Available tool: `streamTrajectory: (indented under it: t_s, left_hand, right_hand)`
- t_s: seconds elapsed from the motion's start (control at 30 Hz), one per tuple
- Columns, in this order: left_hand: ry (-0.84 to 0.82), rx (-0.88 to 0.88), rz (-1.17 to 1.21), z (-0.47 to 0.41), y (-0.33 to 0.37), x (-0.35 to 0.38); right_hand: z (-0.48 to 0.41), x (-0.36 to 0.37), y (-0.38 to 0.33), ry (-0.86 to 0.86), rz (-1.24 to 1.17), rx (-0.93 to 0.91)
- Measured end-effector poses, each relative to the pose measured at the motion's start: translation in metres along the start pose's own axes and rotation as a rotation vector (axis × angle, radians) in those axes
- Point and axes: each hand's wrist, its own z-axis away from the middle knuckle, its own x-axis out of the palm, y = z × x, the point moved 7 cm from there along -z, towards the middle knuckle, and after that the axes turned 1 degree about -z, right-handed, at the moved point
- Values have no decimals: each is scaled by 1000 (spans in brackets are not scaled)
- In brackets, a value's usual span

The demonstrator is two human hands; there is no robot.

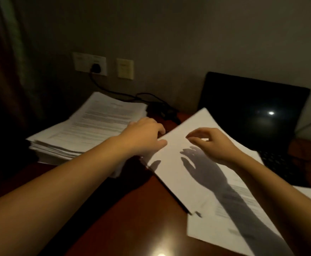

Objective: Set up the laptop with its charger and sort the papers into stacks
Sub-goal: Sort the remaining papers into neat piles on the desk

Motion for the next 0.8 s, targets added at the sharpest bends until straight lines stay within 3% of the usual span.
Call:
streamTrajectory:
  t_s: [0.17,0.47,0.63,0.8]
  left_hand:
    - [-199,-30,167,-25,44,55]
    - [-104,-247,301,-49,31,62]
    - [-48,-204,393,-49,52,58]
    - [-54,-154,239,-39,72,62]
  right_hand:
    - [54,-57,76,82,-33,234]
    - [112,-91,152,163,-76,535]
    - [109,-81,153,100,-367,616]
    - [110,-62,138,24,-675,693]
